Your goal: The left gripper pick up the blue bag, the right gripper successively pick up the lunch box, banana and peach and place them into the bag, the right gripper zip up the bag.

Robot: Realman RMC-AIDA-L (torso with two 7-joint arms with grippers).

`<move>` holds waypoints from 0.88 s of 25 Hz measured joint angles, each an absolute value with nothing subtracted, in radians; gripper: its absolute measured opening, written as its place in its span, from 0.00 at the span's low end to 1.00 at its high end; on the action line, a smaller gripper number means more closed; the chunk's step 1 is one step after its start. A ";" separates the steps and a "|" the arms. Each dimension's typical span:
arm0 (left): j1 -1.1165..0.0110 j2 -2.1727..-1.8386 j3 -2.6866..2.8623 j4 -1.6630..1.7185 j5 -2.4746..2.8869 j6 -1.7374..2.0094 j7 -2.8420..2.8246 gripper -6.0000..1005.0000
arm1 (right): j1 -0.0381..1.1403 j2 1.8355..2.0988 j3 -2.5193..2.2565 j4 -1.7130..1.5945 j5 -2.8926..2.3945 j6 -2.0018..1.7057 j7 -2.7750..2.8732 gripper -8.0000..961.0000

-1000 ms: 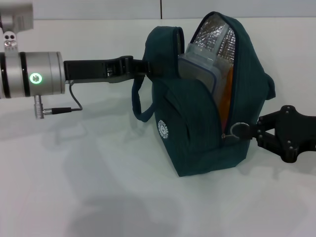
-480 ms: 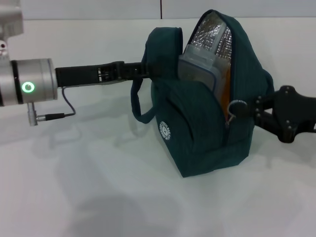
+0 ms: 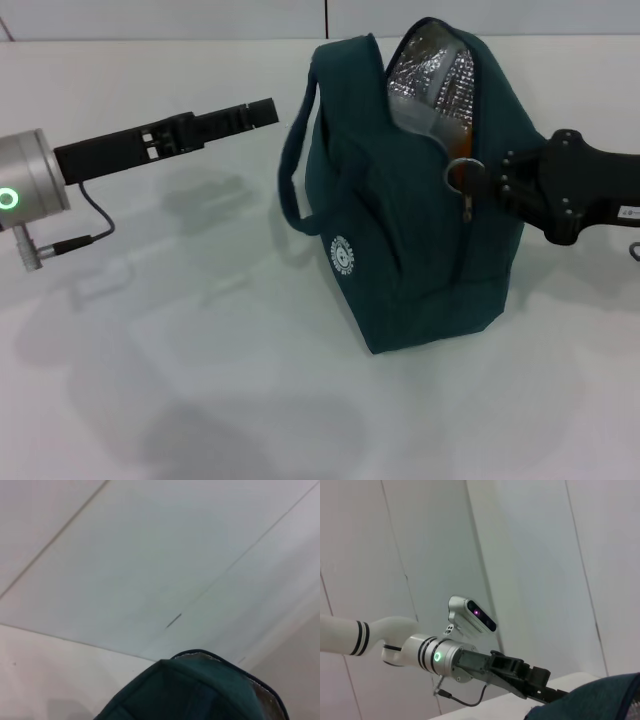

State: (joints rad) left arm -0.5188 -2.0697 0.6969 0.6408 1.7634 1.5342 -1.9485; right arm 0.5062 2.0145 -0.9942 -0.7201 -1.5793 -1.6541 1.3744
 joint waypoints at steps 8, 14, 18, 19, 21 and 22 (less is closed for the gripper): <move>-0.490 -2.065 0.696 0.650 1.762 1.580 -1.947 0.74 | 0.527 2.013 -0.976 -0.722 -1.545 -1.643 1.375 0.03; -0.457 -2.052 0.695 0.651 1.762 1.634 -1.931 0.74 | 0.567 2.013 -0.979 -0.715 -1.525 -1.628 1.372 0.03; -0.426 -2.040 0.683 0.652 1.756 1.677 -1.914 0.74 | 0.606 2.018 -0.985 -0.711 -1.525 -1.620 1.376 0.03; -0.419 -2.039 0.676 0.652 1.751 1.681 -1.911 0.74 | 0.618 2.020 -0.991 -0.709 -1.525 -1.619 1.376 0.03; -0.406 -2.035 0.663 0.651 1.738 1.686 -1.910 0.74 | 0.647 2.022 -1.007 -0.701 -1.525 -1.609 1.377 0.03; -0.400 -2.032 0.661 0.649 1.732 1.689 -1.910 0.74 | 0.661 2.022 -1.014 -0.693 -1.524 -1.601 1.377 0.03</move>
